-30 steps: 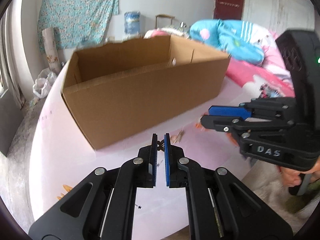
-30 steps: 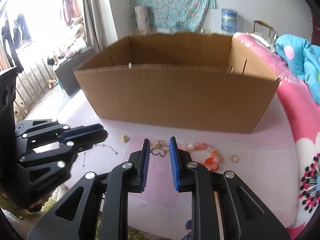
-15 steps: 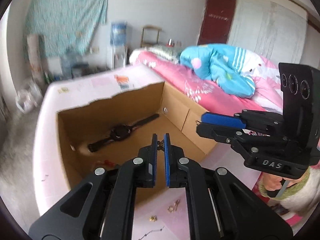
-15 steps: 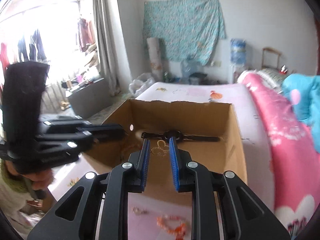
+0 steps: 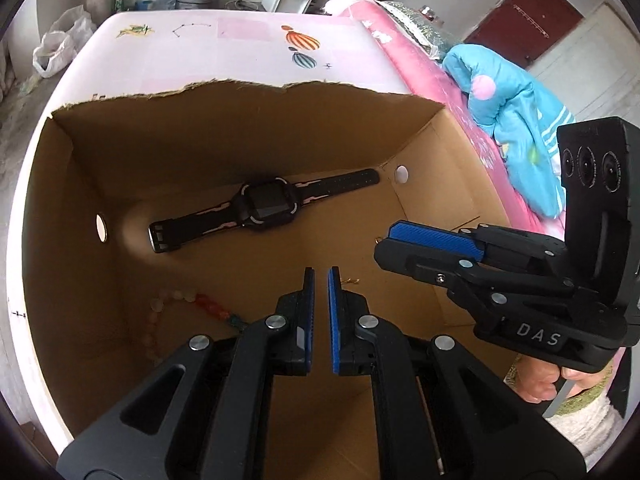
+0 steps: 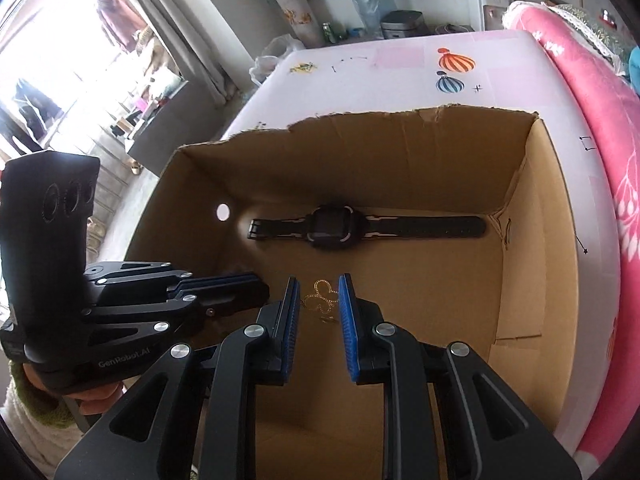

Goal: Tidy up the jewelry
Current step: 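Carry both gold charms into the cardboard box and open both grippers, then withdraw both grippers from the box back over the table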

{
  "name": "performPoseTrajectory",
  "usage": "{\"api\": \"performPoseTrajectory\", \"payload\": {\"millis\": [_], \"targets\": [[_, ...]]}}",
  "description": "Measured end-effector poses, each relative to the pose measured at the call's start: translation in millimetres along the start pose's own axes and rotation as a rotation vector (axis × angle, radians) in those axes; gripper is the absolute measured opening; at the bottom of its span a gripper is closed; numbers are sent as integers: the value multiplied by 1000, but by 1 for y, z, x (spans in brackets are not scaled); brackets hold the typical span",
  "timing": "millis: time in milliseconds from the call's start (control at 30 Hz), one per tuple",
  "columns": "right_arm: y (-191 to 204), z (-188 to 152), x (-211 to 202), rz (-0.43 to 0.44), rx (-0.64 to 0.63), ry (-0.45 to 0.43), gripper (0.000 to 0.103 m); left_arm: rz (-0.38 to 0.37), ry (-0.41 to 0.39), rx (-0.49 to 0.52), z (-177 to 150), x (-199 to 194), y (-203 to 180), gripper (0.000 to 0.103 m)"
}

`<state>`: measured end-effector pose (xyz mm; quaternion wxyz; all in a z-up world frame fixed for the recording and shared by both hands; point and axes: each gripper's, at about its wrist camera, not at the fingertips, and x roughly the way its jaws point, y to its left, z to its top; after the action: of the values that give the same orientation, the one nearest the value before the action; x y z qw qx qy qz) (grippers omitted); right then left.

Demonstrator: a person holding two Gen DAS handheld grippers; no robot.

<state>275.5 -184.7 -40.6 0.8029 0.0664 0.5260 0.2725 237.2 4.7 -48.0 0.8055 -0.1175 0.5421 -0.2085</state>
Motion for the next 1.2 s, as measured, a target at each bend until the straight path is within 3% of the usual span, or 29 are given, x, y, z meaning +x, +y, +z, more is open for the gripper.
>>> {"api": "performPoseTrajectory", "payload": {"millis": [133, 567, 667, 767, 933, 1067, 1200], "targets": [[-3, 0, 4, -14, 1, -2, 20, 7, -18, 2, 3, -3, -1, 13], [-6, -1, -25, -5, -3, -72, 21, 25, -74, 46, 1, -19, -15, 13], [-6, -3, -38, 0, 3, -104, 30, 32, -98, 70, -2, -29, -21, 13], [-5, -6, -51, -3, 2, -134, 31, 25, -123, 88, -8, -40, -26, 14], [2, -19, -76, -15, -13, -188, 31, 17, -183, 133, -30, -66, -35, 14], [10, -41, -104, 4, -35, -251, 32, 6, -275, 201, -63, -98, -43, 15], [18, -80, -133, 57, -59, -327, 39, 30, -381, 262, -110, -129, -46, 28]]}}
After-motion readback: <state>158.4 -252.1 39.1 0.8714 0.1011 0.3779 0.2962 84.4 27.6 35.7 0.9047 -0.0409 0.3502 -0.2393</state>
